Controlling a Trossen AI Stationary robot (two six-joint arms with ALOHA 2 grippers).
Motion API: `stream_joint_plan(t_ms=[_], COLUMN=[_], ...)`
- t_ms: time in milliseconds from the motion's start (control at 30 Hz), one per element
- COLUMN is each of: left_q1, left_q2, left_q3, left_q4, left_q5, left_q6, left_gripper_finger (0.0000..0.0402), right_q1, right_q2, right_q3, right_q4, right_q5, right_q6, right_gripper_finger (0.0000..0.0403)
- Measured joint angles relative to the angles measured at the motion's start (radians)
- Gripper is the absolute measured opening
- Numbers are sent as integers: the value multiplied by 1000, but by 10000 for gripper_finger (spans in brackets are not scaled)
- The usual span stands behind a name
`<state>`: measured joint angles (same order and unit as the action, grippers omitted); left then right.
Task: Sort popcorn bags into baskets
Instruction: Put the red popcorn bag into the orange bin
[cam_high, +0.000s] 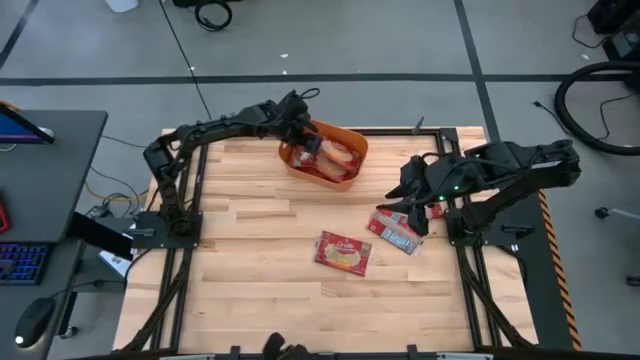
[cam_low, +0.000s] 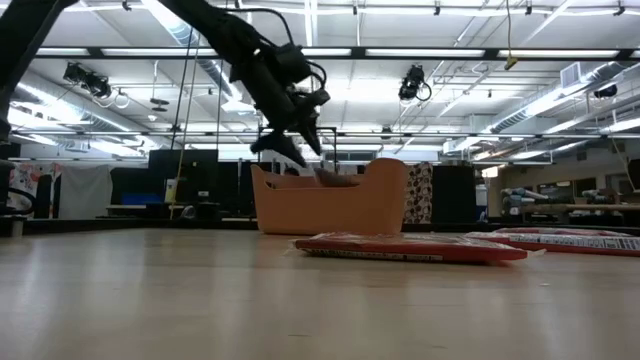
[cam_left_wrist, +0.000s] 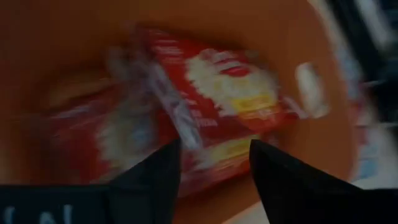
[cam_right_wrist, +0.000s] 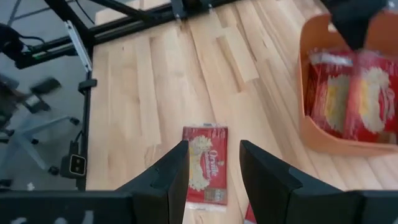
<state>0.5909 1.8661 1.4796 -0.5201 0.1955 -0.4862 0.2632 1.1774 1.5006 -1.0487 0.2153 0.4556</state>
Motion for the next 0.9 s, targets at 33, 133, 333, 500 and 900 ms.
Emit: stream_joint_plan(t_ms=[33,133,333,500,900], left_q1=[-5,-28,-158,-298,-529], left_q2=[-16,-65,-140,-168,-307], left_q3=[0,0,1,1,0], left_q4=[-37,-141,-246,-271,-287], left_q5=[-40,-135,-77,-88,-34], left_q6=[41,200,470,530,471], left_gripper_finger=[200,204,194,188,187], right_q1=[0,0,-1,-1,-42], right_q2=[-1,-1,-1,-1,-1], right_q3=[-11,-49,-198,-353,-583], right_q4=[-1,-18,-22,-20,69], right_q5=[0,-6,5,-5,-160], right_q6=[9,28,93,225,424], right_gripper_finger=[146,146,146,146,152])
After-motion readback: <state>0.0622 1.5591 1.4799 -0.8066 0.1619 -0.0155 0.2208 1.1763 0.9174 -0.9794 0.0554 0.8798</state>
